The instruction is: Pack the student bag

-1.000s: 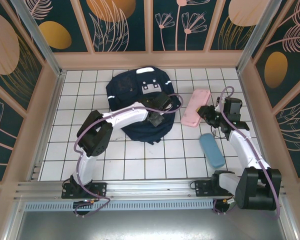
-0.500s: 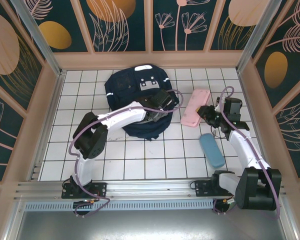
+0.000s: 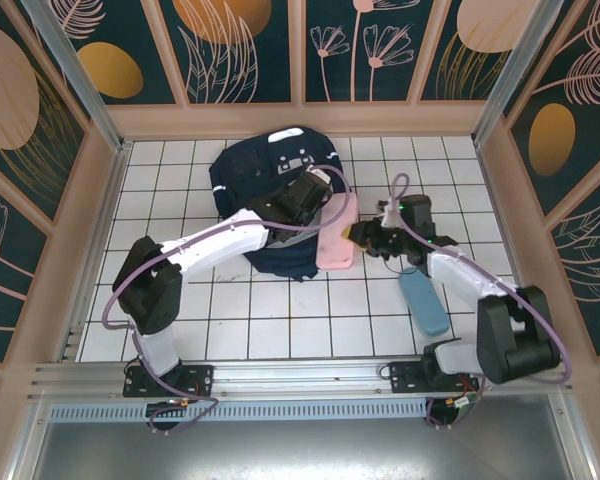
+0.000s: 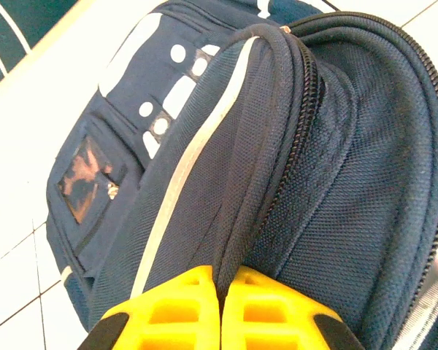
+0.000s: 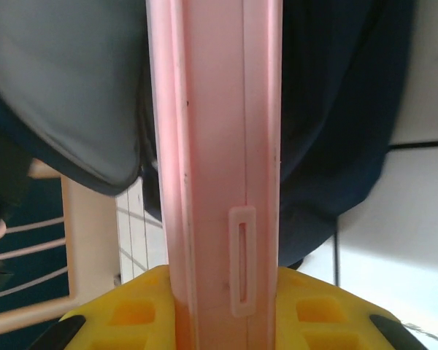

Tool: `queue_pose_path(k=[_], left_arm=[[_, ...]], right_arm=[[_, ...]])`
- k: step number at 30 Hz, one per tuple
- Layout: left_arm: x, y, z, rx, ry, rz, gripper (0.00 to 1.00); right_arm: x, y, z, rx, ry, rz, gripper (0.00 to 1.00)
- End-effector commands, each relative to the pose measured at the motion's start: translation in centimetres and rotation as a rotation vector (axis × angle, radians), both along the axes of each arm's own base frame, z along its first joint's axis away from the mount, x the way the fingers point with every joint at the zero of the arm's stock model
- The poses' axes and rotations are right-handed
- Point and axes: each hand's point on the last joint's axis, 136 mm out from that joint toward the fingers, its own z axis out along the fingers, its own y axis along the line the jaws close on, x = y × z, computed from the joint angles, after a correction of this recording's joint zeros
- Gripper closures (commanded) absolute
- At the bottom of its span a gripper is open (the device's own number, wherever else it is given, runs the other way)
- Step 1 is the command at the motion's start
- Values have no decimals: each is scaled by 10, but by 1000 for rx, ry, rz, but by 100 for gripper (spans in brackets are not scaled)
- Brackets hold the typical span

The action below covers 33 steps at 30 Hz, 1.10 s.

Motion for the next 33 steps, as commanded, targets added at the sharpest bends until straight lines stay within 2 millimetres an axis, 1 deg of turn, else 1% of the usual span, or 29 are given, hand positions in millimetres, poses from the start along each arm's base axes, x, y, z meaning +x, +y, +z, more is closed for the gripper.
queue_pose_path(k=[1,3,6,8,14,16,18,21,22,24,27,29,31,33], left_arm=[[16,9,65,-160,-197,98,100],[15,8,70,-176,-201,91,100],[14,6,72,-196,-200,82,100],[10,8,86,-231,-216,76,100],[3,10,100,-278,-231,66,100],[2,9,100,-291,-226,59,100],[2,9,97,-295,-221,59,100],[3,11,96,-293,-223,74,100],[3,10,96,-298,-219,69,100],[1,9,98,-311,-216,60,100],[0,8,99,-325,-214,54,100],[0,8,99,-330,-211,54,100],[-1,8,99,-333,-213,58,100],[-1,9,100,-339,-214,62,100]], right_arm=[[21,32,27,98,-57,44,84],[31,46,23,98,-26,50,84],[55,63,22,115,-6,30,84],[75,73,20,127,11,1,84],[134,105,9,125,31,-115,83],[153,114,8,118,8,-187,83],[173,117,6,101,-12,-312,83],[192,126,9,168,-39,-440,83],[192,136,8,178,-38,-457,82],[199,143,10,192,-62,-509,77],[205,151,11,235,-73,-556,62],[205,156,9,255,-49,-540,53],[197,156,3,213,-3,-514,38],[182,147,-7,158,63,-501,28]])
